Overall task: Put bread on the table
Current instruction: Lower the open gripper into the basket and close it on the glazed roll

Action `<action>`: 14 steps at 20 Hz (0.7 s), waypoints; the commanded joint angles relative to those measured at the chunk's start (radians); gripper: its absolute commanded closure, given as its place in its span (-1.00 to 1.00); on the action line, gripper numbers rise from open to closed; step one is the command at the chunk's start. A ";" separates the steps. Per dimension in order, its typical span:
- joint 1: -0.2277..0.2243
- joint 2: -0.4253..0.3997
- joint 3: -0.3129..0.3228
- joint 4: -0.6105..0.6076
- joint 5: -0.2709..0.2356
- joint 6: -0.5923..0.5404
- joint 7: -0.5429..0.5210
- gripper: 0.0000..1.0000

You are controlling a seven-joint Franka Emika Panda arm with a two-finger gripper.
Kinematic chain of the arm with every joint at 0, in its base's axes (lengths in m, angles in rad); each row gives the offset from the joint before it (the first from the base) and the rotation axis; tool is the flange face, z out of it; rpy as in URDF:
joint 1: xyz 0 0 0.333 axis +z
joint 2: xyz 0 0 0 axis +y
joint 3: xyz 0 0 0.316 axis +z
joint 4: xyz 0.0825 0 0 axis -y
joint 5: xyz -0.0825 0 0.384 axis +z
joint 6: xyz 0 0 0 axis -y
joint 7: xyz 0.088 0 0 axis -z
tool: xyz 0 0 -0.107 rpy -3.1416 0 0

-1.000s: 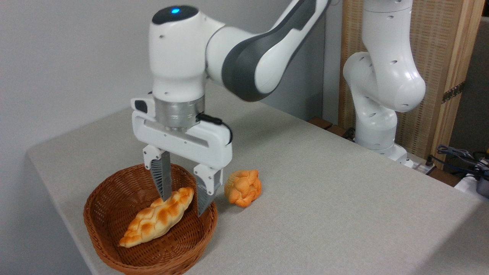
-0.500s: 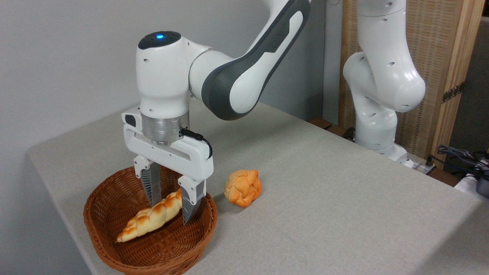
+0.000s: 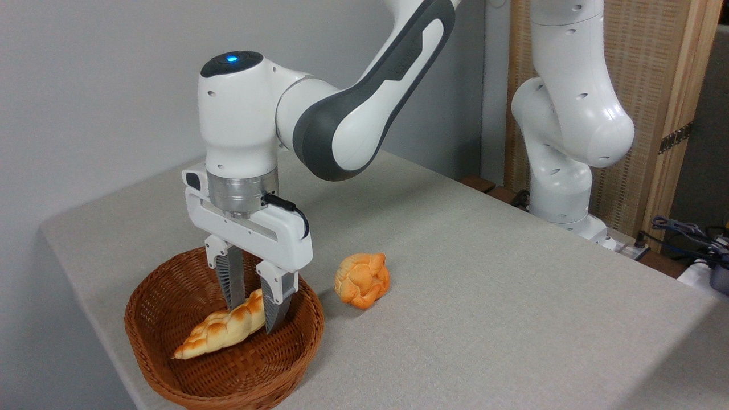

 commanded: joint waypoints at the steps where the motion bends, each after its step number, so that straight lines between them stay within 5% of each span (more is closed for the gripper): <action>1: 0.000 0.014 -0.006 0.003 0.008 0.009 0.016 0.84; 12: 0.000 0.012 -0.006 0.003 0.008 0.009 0.016 0.85; 14: 0.000 0.009 -0.006 0.003 0.010 0.009 0.016 0.99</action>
